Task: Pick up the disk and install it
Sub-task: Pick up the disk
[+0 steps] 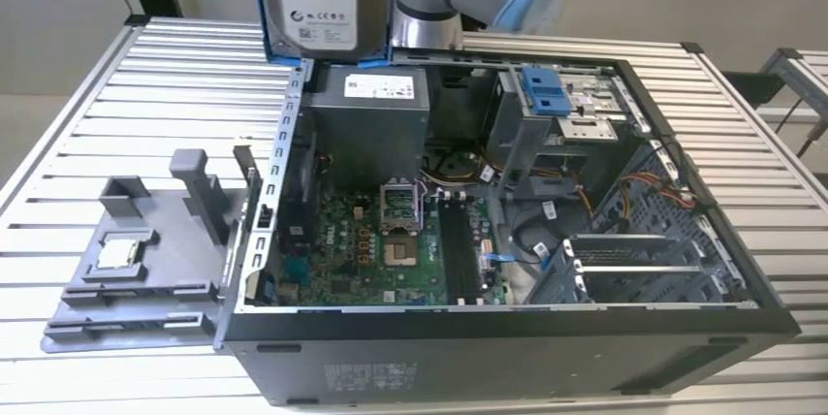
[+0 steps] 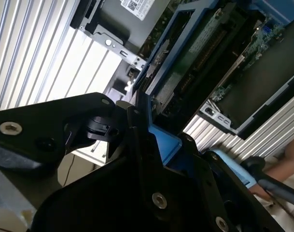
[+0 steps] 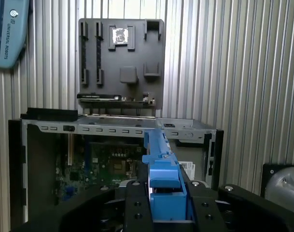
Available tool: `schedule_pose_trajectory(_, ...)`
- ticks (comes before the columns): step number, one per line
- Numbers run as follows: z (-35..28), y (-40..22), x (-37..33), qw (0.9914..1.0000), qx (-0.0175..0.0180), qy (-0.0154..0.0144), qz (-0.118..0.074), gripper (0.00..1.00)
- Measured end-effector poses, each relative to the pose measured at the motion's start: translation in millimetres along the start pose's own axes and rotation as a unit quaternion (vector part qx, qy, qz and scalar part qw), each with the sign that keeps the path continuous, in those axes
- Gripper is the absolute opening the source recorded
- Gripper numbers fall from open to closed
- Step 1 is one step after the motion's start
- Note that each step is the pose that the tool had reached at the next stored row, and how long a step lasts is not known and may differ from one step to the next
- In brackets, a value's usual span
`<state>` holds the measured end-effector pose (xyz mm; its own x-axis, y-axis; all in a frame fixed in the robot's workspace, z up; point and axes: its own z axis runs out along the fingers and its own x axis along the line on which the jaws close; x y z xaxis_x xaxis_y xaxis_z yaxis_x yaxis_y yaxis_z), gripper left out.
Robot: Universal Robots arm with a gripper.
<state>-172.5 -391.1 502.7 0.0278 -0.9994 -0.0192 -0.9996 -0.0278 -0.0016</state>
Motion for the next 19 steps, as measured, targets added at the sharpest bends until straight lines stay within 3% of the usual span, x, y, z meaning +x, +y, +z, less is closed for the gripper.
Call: schedule_pose_trajectory(19,0.1,-85.9,1.9,1.00000,0.0000,0.0000,0.000,0.00)
